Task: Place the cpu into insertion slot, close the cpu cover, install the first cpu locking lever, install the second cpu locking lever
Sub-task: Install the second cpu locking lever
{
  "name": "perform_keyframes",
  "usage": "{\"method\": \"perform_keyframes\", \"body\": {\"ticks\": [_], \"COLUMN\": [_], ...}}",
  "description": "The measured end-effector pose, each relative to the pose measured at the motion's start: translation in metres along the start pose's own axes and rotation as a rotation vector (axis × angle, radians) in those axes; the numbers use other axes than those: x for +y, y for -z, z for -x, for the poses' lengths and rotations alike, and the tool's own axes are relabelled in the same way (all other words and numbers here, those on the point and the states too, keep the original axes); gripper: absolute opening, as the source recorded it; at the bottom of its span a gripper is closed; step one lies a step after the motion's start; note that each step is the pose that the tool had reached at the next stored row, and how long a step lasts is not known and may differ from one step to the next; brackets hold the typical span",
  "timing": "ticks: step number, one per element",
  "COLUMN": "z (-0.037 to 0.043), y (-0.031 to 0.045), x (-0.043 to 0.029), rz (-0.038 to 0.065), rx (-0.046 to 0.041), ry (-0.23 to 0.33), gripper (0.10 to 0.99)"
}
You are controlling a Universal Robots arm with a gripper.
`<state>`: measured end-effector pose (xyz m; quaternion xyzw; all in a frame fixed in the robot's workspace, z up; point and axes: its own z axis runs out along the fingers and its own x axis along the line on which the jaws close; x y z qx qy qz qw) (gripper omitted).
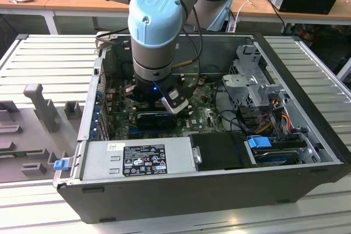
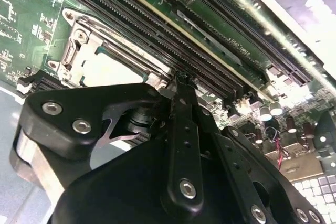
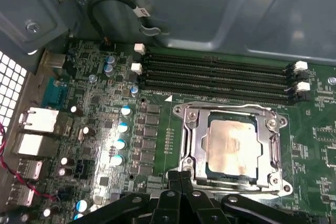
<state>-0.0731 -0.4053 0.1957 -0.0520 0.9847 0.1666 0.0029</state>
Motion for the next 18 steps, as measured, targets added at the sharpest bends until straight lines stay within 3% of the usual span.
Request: {"method": "perform_keyframes", "body": {"ticks": [6,9,13,14,18], "z": [-0.0015,-0.0013,-0.001,-0.0009,-0.0007], "y": [-0.0035,0.0086,0.0162,0.0223,0.0312], "x": [-0.0005,0.0039,0.0068,0.009,0.0121], "rz": [0.019,0.019,0.019,0.019,0.019], "rx": [-0.0021,-0.0021,-0.002,-0.002,-0.0021], "ry": [0.0,0.0,0.0,0.0,0.0], "gripper": [0.106,0.106,0.106,0.106,0.106]}}
